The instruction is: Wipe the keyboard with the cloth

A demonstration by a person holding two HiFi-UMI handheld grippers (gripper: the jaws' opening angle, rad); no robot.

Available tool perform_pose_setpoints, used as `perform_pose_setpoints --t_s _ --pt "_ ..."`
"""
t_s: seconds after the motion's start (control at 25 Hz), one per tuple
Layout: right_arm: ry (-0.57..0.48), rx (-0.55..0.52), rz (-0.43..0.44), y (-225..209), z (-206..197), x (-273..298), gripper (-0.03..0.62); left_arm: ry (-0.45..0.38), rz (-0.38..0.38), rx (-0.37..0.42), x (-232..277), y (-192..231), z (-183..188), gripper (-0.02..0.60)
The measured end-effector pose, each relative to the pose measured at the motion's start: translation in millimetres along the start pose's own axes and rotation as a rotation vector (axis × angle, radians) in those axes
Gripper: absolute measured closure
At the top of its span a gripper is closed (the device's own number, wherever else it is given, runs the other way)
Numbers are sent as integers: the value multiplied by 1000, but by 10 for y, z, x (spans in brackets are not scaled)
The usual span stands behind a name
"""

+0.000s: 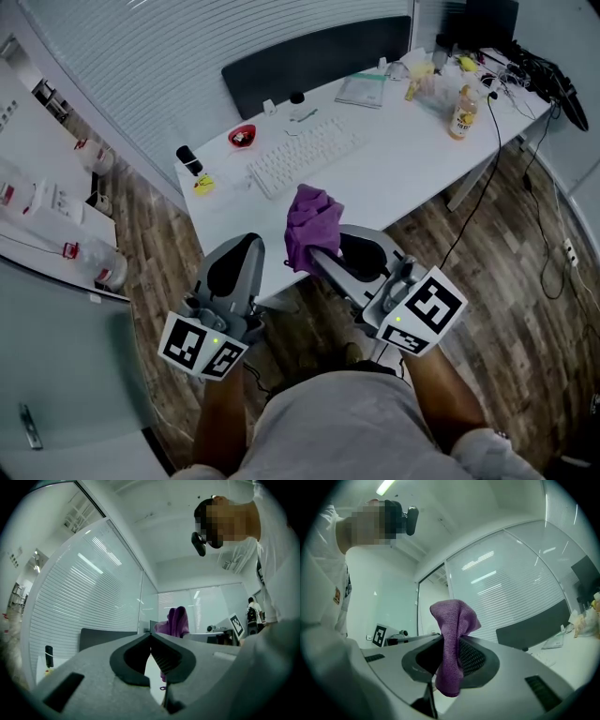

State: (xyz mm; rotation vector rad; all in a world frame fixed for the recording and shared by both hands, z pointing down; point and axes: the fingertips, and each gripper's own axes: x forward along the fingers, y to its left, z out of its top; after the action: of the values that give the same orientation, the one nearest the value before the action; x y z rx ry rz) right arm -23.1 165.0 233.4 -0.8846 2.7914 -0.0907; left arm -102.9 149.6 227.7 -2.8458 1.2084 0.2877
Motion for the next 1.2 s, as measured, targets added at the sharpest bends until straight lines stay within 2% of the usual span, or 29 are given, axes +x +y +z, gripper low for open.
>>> perform_pose_setpoints --t_s 0.32,0.6,0.88,1.2 --pt "8 15 45 -440 52 -205 510 34 80 13 358 -39 -158 565" --pt "19 25 63 -585 5 -133 510 53 121 33 440 100 -179 566" --pt "36 11 73 -764 -29 130 510 43 137 42 595 424 -210 566" --pt "73 -6 70 -1121 -121 610 510 68 165 24 841 1018 -454 566"
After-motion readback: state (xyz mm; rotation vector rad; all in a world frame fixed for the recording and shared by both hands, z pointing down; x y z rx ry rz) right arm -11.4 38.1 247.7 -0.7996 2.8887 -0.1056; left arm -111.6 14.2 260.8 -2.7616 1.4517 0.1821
